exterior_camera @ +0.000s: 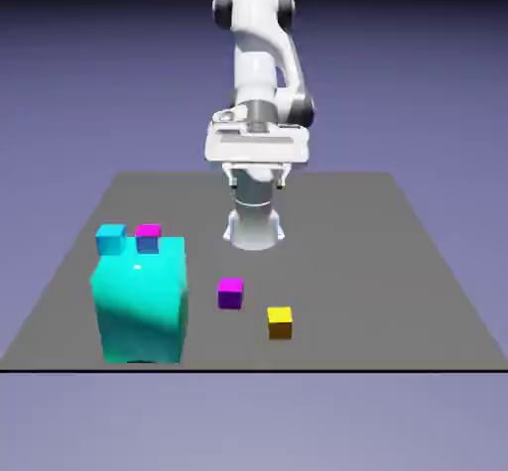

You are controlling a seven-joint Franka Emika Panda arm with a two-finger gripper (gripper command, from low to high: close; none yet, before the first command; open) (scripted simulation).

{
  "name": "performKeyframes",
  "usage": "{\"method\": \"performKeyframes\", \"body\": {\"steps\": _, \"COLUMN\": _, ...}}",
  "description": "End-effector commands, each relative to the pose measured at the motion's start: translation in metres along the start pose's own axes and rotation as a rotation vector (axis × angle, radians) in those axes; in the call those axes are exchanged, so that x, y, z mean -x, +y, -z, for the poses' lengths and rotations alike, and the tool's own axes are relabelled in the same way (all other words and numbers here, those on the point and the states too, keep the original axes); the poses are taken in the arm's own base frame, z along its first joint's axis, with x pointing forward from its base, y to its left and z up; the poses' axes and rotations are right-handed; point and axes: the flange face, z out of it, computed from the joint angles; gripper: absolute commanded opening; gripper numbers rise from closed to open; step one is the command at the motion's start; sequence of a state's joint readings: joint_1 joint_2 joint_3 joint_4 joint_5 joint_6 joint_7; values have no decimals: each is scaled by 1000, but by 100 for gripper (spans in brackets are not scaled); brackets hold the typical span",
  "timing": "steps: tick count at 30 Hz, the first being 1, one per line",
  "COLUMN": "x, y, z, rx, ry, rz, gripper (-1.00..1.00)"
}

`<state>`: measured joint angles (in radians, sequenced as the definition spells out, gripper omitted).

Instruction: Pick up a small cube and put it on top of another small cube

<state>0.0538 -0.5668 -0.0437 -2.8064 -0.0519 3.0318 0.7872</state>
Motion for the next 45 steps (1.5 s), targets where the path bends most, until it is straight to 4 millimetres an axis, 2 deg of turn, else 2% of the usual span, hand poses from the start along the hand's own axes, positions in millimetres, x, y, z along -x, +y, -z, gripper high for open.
{"method": "performKeyframes", "body": {"steps": 1, "x": 2, "y": -2, "z": -1, "rx": -5, "ry": -11, "rz": -6, "gripper": 0}}
{"method": "performKeyframes", "body": {"steps": 12, "x": 27, "y": -11, "z": -23, "rx": -19, "ry": -126, "rz": -68, "gripper": 0}}
{"method": "performKeyframes", "body": {"steps": 23, "x": 67, "y": -2, "z": -60, "rx": 26, "ry": -207, "rz": -103, "gripper": 0}}
{"method": "performKeyframes", "body": {"steps": 34, "x": 119, "y": 26, "z": -104, "rx": 95, "ry": -237, "rz": -103, "gripper": 0}}
{"method": "performKeyframes", "body": {"steps": 45, "x": 169, "y": 72, "z": -143, "rx": 147, "ry": -217, "rz": -67, "gripper": 0}}
